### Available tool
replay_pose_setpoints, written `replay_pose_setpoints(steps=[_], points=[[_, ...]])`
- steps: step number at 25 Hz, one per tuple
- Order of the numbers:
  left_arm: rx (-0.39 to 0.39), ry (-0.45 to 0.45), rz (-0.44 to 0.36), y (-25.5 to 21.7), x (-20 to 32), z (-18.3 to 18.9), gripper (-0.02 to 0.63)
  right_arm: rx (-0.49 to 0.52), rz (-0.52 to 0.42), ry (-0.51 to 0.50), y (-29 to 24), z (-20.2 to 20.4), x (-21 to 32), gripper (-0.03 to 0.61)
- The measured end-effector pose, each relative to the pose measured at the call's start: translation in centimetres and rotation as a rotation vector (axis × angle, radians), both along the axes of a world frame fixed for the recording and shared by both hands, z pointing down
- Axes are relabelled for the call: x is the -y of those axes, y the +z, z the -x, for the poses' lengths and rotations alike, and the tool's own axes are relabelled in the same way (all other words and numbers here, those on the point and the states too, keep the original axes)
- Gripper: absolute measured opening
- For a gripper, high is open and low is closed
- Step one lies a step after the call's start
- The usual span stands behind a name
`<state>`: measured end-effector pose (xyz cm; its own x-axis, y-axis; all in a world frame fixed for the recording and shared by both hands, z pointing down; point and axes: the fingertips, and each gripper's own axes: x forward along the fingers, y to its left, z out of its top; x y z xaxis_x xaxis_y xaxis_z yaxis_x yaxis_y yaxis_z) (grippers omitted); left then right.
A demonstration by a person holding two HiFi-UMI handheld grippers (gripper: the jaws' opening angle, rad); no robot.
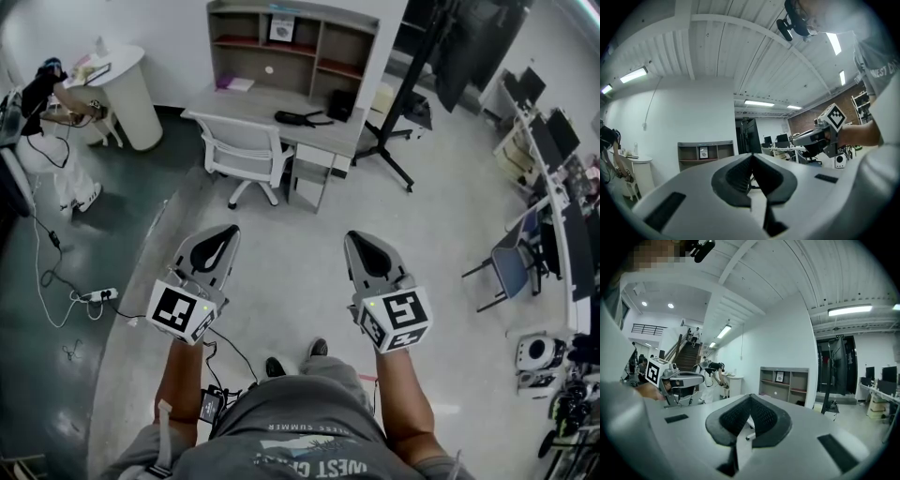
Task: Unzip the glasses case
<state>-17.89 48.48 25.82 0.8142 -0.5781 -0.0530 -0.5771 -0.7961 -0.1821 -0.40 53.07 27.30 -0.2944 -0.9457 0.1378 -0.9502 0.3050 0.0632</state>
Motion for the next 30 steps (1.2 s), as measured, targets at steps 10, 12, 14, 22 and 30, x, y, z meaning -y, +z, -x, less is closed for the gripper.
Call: replay_pose_setpoints(steps=[10, 12, 14, 22, 30], points=[[0.027, -0.058, 0.016, 1.1, 4.5, 0.3, 0.000, 0.022, 0.002, -0.030, 1.2, -1.3, 6.0, 0.011], [0.036, -0.079, 0.018, 1.3, 5.6, 0.2, 0.000, 0.028, 0.001, -0.047, 1.4, -1.6, 7.7, 0.011], [0.047, -0.102, 0.022, 1.5, 7.2, -0.1, 0.000, 0.038, -0.001, -0.066, 1.6, -2.2, 9.8, 0.011], [0.055, -0.172, 0.043, 1.8, 14.0, -3.3, 0.000, 0.049, 0.011, -0.132, 2.1, -5.7, 18.4, 0.011], [0.071, -0.239, 0.049, 1.6, 19.9, -7.4, 0.000, 0.058, 0.020, -0.200, 2.1, -10.0, 26.2, 0.011]])
